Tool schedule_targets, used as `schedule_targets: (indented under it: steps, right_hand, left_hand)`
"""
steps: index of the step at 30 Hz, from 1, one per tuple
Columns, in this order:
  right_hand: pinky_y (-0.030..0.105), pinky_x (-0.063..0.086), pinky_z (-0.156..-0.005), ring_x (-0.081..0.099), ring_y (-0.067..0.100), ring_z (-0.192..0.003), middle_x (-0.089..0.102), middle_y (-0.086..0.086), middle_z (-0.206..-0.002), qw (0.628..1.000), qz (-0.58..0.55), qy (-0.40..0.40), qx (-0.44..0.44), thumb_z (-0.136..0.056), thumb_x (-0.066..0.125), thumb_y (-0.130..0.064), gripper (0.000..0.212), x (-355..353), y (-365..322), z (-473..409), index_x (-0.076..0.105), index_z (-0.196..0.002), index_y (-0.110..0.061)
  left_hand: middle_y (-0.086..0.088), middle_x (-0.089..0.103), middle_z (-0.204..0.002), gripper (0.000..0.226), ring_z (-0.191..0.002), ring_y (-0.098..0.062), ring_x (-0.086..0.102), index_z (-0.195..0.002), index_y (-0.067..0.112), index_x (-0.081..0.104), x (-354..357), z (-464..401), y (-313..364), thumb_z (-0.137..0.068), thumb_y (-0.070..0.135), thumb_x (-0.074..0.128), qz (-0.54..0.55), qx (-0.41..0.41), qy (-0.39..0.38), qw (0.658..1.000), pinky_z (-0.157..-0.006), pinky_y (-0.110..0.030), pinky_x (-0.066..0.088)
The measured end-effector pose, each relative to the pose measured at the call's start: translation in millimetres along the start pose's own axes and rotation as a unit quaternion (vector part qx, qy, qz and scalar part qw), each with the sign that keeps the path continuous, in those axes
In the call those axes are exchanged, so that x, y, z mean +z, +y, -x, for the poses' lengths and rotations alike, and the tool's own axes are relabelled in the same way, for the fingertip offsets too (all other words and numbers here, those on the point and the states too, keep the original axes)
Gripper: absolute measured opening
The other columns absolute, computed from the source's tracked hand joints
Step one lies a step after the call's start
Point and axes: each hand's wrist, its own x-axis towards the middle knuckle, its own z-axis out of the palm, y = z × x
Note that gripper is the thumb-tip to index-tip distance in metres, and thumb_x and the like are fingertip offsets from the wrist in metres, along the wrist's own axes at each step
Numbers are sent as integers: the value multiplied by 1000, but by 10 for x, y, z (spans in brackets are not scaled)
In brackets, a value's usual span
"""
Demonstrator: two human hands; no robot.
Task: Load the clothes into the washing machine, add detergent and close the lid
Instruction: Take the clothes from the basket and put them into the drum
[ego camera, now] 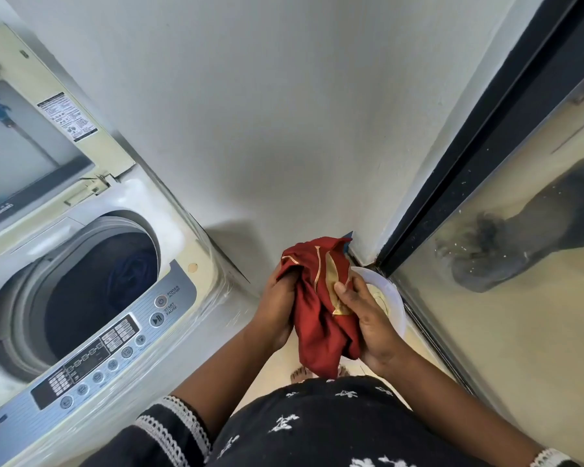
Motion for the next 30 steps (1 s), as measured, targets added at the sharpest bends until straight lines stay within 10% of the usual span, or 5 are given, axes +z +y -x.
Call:
schedule_targets:
  steps: [8, 13, 24, 30]
  right_hand:
    - [45, 57, -87, 72, 29, -87, 72, 17, -107, 993, -88, 80, 6, -73, 70, -2, 59, -154, -232, -14, 58, -130, -14]
    - [47, 55, -93, 72, 29, -92, 73, 15, -108, 996, -21, 57, 58, -73, 74, -7, 56, -226, -314, -29, 59, -126, -13]
    - [56, 46, -105, 60, 35, -122, 66, 11, -129, 979, 67, -99, 166, -69, 89, -22, 78, -177, -51, 15, 50, -136, -27]
    - [45, 57, -73, 68, 37, -102, 68, 20, -119, 987, 97, -43, 118, -68, 81, -5, 70, -74, -57, -140, 53, -131, -19]
  left_hand:
    - [-3, 56, -113, 23, -108, -20, 58, -107, 26, 54, 248, 7, -58, -88, 27, 42, -292, 142, 53, 944, -94, -38, 51]
    - [1, 66, -127, 33, -118, -18, 63, -130, 33, 54, 143, 74, -115, -99, 22, 56, -71, 6, -34, 997, -104, -39, 48]
    - [12, 72, -106, 67, -105, -15, 68, -141, 53, 33, 89, 231, -201, -103, -1, 40, 21, 198, 111, 974, -90, -40, 56]
    - [-5, 65, -109, 53, -98, -19, 61, -121, 27, 53, -230, 310, -72, -86, -11, 40, 69, 173, -12, 982, -79, -33, 52]
